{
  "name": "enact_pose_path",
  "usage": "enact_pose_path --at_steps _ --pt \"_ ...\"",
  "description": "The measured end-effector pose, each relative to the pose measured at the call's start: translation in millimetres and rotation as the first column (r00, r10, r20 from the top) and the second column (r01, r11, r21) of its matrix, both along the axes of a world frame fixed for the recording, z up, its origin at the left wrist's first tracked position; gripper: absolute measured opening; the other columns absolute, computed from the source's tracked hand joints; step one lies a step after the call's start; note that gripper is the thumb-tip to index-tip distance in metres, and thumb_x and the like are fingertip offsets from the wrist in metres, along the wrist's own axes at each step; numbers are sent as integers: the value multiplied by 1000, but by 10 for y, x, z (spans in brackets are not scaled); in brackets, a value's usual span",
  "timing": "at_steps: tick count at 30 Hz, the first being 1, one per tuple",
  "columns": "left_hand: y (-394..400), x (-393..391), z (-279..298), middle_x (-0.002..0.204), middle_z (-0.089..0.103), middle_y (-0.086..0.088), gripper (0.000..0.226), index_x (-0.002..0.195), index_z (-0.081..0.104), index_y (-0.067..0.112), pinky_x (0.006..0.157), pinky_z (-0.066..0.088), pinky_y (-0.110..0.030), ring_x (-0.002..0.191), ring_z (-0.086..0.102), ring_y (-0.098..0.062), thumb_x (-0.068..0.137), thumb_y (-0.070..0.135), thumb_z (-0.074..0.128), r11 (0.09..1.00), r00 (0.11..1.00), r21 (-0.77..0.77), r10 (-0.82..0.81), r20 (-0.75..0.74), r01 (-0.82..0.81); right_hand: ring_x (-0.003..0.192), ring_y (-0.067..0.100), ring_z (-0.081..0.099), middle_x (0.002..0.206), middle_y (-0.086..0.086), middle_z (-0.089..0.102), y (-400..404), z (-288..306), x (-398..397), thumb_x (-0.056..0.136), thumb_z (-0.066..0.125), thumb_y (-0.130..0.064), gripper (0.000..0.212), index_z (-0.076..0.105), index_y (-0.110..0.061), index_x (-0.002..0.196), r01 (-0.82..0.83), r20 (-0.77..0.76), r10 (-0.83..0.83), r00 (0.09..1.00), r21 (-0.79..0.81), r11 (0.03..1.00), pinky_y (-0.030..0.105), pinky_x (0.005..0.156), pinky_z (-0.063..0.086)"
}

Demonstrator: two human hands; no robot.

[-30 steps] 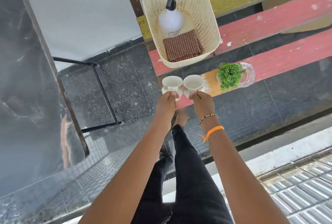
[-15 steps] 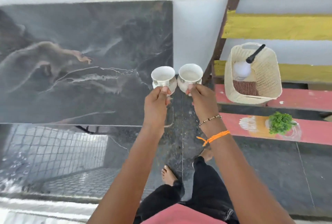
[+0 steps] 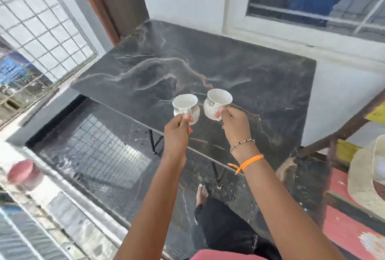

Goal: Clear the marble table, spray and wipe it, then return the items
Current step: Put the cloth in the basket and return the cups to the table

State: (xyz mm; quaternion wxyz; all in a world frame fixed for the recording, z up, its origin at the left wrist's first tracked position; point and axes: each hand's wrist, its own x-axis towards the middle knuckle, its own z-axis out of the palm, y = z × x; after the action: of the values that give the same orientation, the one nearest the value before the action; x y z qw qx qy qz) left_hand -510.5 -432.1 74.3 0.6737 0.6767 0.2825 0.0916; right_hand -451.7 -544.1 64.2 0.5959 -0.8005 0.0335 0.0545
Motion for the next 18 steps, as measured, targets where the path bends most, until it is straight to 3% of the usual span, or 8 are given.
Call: enact_pose_path --at_steps 4,9,14,18 --pt "566 219 -17 59 36 3 34 63 53 19 64 35 -22 58 35 -10 96 19 44 998 998 17 64 18 -64 70 25 45 68 9 52 620 -20 245 92 48 -15 42 51 -26 52 -61 32 63 998 -43 997 47 72 45" --pt "1266 631 14 56 35 3 34 64 53 18 61 31 -21 57 34 -10 96 21 45 998 998 34 52 20 -53 67 24 44 56 -3 45 1306 -55 671 93 47 -18 38 54 -23 56 -88 8 89 996 -63 994 31 61 31" --pt "1931 1145 24 56 39 4 33 65 55 20 53 32 -11 56 37 -7 96 22 45 994 1000 105 -11 -7 12 66 25 44 63 10 49 1929 -26 1223 93 48 -16 29 61 -12 68 -67 17 68 998 -55 996 32 63 32" --pt "2314 1570 14 58 44 7 31 67 56 19 55 34 -9 54 39 -1 96 22 45 993 999 110 -47 21 44 61 21 42 53 -2 44 2323 -10 1624 93 48 -20 28 62 -16 69 -39 18 40 999 -67 997 32 62 34"
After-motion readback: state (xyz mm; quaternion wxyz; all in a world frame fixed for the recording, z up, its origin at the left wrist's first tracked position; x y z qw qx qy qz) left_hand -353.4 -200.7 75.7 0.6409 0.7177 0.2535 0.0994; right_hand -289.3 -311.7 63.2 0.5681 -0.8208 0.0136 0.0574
